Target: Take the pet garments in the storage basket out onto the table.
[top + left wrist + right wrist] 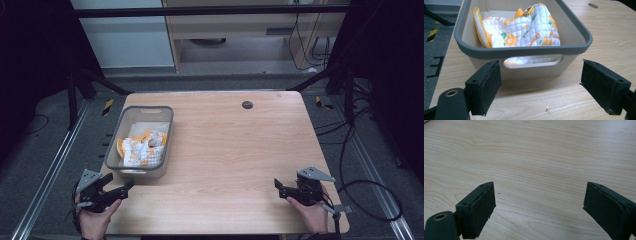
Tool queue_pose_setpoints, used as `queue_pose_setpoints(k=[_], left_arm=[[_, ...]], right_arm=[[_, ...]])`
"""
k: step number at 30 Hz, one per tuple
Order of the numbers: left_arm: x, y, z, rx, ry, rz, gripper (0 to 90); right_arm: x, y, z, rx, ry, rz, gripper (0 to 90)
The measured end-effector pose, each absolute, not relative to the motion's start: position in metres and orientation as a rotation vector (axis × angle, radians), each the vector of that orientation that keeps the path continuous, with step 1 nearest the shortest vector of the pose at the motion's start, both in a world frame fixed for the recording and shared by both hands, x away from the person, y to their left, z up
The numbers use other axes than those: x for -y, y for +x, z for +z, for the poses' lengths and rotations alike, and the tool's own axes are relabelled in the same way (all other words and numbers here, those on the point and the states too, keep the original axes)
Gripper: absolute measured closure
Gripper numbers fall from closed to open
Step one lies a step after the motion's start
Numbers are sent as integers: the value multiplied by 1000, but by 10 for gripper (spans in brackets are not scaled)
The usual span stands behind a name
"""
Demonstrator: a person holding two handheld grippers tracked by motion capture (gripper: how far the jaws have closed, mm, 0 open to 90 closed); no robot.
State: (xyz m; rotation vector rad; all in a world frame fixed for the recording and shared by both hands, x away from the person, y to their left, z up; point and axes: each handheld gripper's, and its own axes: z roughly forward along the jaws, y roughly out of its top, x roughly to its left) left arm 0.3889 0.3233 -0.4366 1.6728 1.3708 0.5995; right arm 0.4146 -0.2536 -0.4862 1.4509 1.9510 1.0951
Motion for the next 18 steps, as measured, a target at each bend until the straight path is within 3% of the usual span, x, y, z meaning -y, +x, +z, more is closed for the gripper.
queue_pose_setpoints(k=[18], left_arm=[[-324,396,-412,-1323,1662,641,160]], right_arm=[[250,417,-488,-1979,1433,1083,103]])
